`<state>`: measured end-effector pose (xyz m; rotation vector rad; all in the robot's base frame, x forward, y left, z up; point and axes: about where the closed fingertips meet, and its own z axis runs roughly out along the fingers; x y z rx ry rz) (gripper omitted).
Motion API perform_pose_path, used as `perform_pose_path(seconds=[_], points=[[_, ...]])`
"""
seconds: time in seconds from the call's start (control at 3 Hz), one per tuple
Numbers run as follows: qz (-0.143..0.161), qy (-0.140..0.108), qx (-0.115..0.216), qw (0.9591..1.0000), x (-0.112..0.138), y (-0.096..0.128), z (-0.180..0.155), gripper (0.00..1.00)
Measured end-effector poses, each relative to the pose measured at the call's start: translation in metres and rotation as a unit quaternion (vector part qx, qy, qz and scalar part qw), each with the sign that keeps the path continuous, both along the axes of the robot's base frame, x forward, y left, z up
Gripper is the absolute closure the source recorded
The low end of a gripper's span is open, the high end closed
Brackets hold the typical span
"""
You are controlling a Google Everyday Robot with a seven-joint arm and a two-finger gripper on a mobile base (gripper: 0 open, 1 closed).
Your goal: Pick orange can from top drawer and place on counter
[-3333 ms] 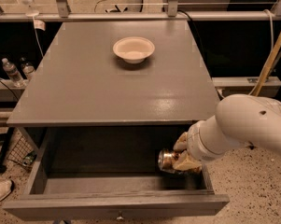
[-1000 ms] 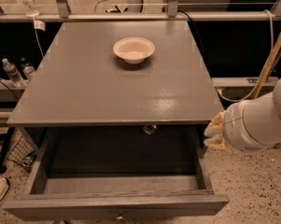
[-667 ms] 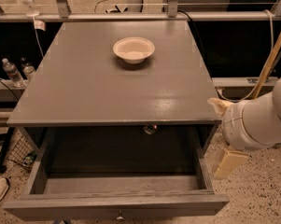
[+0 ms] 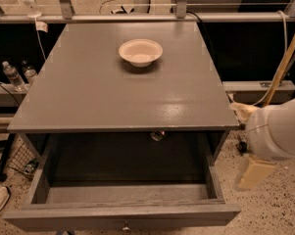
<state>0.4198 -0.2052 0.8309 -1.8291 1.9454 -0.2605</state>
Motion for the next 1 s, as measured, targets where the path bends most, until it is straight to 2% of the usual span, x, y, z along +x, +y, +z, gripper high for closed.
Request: perform_pose_path(seconds=[0.33, 0.67, 1.0], points=[[-0.023, -0.003, -0.02, 0.9995, -0.009, -0.046, 0.012, 0.0], [-0.062, -0.004, -0.003, 0.9981, -0.015, -0.118, 0.021, 0.0], [-0.069, -0.011, -0.002, 0.9976, -0.012, -0.133, 0.028, 0.0]])
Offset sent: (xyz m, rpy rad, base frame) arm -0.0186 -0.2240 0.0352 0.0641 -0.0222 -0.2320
